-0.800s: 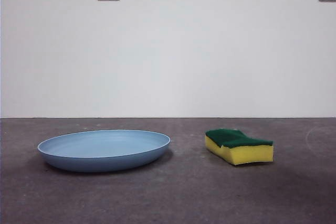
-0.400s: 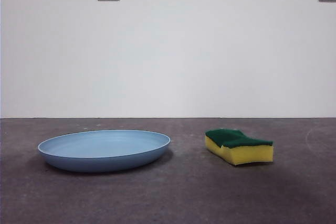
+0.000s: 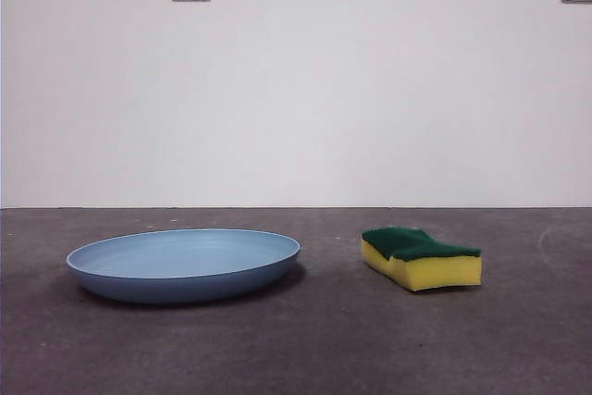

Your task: Pick up the plate,pick up the cloth,clean the plate with the cloth

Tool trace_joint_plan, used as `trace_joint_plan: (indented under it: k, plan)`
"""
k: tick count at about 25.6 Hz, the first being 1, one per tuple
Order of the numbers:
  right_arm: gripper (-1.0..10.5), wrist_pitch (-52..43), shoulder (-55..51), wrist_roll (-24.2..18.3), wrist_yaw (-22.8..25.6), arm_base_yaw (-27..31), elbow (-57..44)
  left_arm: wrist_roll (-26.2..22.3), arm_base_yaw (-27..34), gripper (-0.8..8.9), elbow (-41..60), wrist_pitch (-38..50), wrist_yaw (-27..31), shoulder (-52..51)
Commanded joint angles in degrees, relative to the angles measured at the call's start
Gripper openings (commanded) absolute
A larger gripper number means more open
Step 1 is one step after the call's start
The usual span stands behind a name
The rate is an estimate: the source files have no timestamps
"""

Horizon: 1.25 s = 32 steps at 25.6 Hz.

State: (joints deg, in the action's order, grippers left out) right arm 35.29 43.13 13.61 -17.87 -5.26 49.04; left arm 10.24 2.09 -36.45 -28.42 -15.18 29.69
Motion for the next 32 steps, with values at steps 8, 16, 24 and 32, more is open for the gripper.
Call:
trace_joint_plan:
  k: [8,16,24,32]
  plan:
    - [1.1,4.17,11.8,-8.79,-0.31,-0.11,6.47,-1.49,0.13,0.01,-7.02,-6.73,-1.66,11.65]
    - [4.1,4.17,16.09,-9.66,-0.24,-0.13,6.47,0.15,-0.37,3.55,-7.85,-3.72,-5.9,23.21]
    - [4.1,3.8,16.11,-9.57,-0.26,-0.13,6.47,1.57,-5.25,3.5,-7.87,2.82,-8.55,40.61]
    - [4.1,3.85,16.11,-8.0,-0.26,-4.07,6.47,1.55,-8.79,3.45,-12.96,9.49,-1.38,55.69]
